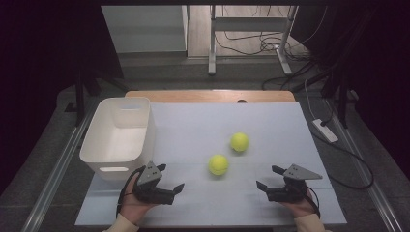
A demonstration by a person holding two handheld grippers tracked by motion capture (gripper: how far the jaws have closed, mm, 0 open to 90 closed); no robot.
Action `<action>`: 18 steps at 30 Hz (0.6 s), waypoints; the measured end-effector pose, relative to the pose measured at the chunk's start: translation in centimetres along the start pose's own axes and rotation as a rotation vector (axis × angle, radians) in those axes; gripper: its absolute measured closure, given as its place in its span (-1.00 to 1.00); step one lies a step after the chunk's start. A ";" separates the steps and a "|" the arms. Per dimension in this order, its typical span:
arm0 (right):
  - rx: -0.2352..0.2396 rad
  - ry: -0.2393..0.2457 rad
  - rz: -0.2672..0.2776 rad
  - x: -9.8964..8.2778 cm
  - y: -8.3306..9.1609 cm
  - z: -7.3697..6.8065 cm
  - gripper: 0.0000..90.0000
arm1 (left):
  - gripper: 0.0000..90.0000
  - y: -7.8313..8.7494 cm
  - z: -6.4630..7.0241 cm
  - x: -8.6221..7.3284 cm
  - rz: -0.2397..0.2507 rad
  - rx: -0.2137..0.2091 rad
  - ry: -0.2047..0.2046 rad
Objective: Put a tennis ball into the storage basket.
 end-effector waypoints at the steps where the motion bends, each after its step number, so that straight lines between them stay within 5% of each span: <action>1: 0.001 0.000 -0.001 0.0 0.0 0.0 -0.74 | -0.84 -0.1 0.0 0.2 -0.001 -0.004 0.003; 18: -0.007 0.023 -0.003 -0.1 0.1 -0.3 -0.73 | -0.85 -1.3 0.9 2.2 -0.021 -0.030 -0.025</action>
Point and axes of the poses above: each handheld gripper's, and its own axes: y roughly backward along the jaws, x roughly out of its top, z roughly to its right, the point moved 3 cm from there along -y, roughly forward along the jaws, and after that the axes turned 9 degrees about y, right-handed, at the moved point
